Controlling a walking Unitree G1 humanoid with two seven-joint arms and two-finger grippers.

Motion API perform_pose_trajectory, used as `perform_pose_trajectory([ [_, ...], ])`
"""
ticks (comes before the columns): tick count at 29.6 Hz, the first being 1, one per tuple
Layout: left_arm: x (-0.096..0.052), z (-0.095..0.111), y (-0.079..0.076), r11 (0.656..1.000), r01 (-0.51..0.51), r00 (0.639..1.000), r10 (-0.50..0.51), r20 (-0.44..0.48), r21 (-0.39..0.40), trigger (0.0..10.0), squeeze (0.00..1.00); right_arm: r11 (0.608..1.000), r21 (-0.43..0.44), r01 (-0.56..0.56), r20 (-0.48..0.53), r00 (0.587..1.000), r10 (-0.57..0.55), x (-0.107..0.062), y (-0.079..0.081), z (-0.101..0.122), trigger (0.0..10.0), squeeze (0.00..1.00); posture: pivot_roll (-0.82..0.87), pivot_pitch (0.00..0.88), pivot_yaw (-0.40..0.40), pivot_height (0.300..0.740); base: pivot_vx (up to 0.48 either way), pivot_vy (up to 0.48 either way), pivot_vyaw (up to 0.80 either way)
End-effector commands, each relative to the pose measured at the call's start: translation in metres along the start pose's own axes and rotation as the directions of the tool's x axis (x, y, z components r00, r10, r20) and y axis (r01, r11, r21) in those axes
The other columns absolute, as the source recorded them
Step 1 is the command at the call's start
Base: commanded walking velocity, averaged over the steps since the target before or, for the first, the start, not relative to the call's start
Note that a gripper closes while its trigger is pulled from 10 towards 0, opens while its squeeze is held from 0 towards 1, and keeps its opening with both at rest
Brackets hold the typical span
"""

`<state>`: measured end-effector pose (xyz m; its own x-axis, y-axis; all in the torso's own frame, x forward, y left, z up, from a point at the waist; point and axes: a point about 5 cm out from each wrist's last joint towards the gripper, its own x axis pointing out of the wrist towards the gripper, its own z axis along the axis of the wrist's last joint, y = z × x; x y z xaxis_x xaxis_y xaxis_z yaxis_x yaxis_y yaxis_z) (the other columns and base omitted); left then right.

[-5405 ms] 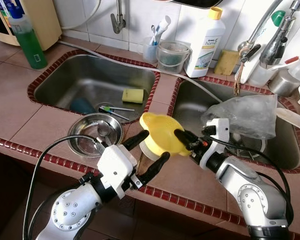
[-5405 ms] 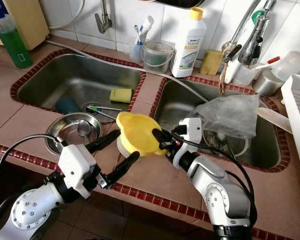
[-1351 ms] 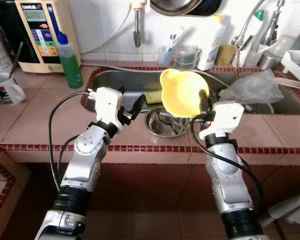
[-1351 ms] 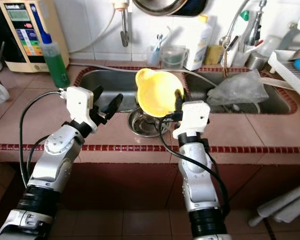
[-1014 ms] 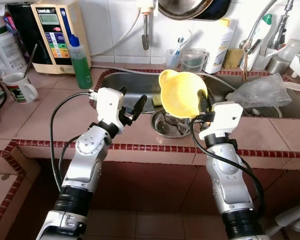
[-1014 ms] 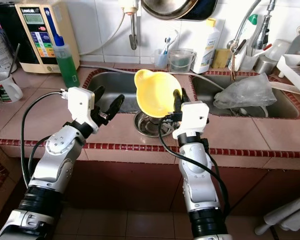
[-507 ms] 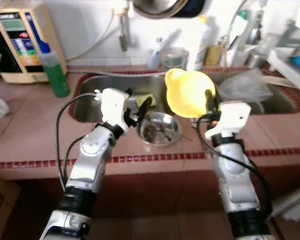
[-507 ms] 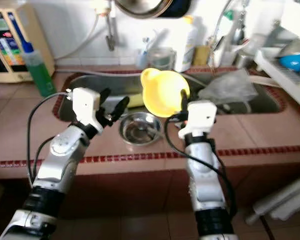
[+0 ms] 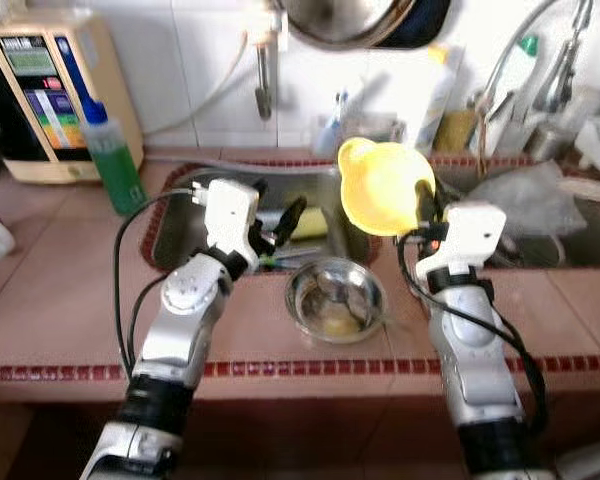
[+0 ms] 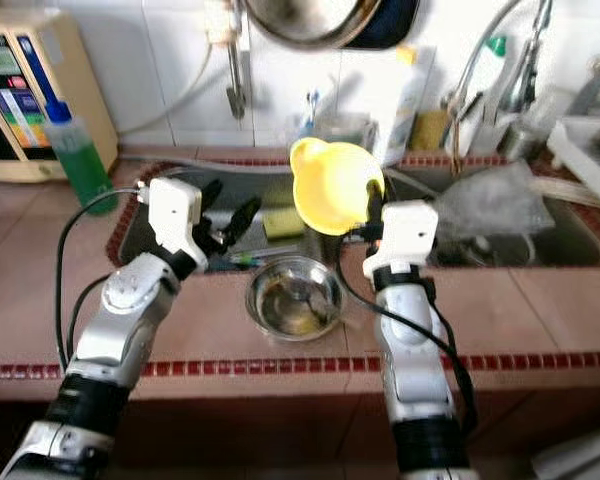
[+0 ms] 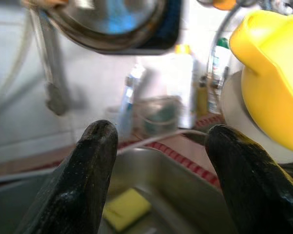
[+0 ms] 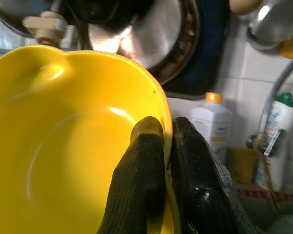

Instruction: Kitchen organization

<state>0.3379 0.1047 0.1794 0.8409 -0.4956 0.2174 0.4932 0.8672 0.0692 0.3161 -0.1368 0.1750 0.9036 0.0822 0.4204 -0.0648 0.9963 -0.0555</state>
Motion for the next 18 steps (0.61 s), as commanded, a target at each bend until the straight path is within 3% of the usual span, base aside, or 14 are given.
perform_pose_trajectory([
  [1,-0.0003,0.0051,0.005,1.0,-0.014,1.0,0.014,0.011,0.014,10.0,0.0,1.0,0.016,-0.017,0.032,0.999,0.016,0.0044,0.0065,0.0073,10.0,0.0,-0.08,0.011,0.008,0.74,0.356,0.0,0.0],
  [12,-0.0003,0.0061,0.0049,1.0,-0.014,1.0,0.014,0.013,0.022,10.0,0.0,1.0,0.021,-0.017,0.025,1.0,0.017,0.0044,0.007,0.0066,10.0,0.0,-0.08,0.015,0.01,0.74,0.345,0.0,0.0],
  [18,-0.0021,0.0085,0.0007,1.0,0.019,0.999,-0.019,0.029,0.004,10.0,0.0,1.0,0.025,-0.004,-0.02,1.0,0.005,0.0054,0.0062,0.0011,10.0,0.0,-0.08,0.016,0.011,0.74,0.0,0.0,0.0],
])
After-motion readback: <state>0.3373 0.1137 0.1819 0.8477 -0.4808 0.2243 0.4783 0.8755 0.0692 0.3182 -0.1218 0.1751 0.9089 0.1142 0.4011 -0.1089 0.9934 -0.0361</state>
